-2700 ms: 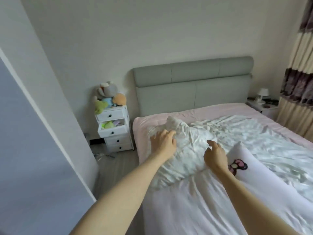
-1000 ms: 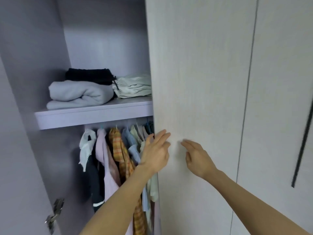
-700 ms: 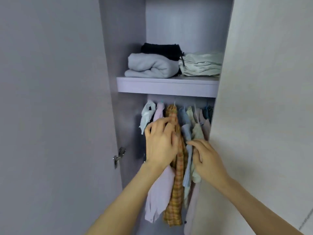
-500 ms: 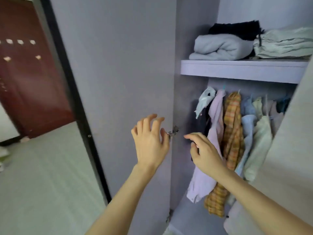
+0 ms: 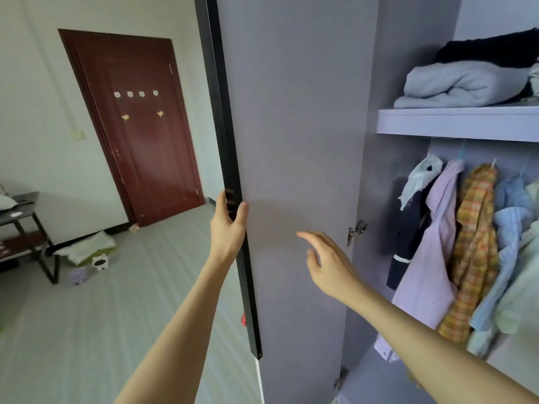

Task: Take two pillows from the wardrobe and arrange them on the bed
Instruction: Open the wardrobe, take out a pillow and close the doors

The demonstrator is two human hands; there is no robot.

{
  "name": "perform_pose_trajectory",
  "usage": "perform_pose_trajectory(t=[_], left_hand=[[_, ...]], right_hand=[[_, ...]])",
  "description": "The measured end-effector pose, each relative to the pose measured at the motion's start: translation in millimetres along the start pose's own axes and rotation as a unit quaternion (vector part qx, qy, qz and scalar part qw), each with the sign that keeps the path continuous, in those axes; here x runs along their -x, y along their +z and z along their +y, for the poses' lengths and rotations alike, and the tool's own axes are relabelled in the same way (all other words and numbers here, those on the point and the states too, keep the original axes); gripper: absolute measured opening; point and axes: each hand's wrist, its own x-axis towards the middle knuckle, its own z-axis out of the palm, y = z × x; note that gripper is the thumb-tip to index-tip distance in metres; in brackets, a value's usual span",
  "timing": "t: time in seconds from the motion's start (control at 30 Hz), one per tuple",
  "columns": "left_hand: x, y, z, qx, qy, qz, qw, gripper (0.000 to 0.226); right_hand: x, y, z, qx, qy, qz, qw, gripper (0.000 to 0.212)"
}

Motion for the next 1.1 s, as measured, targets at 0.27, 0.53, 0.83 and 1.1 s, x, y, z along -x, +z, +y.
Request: perform_pose_trajectory(t=[0.27, 0.53, 0.83, 1.1], left_hand=[[67, 24, 40, 0.095, 0.102, -0.188, 0.972, 0.026], [110, 154, 90, 0.029, 0.244, -0.33, 0.912, 0.055], [122, 288, 109, -0.085, 0.301, -0.294, 0.903, 0.07], [109, 346, 117, -0.197, 0.313, -0.297, 0.88, 0.071]], right_hand=[[46, -65, -9, -0.068, -0.07, 0.123, 0.988, 0.037], [99, -150, 22, 0.015, -0.01, 0.29, 0.957, 0.044], [116, -217, 68, 0.053, 0.174, 0.305, 0.935, 0.049], [89, -248, 103, 0.002, 0.285, 0.308, 0.908, 0.056]])
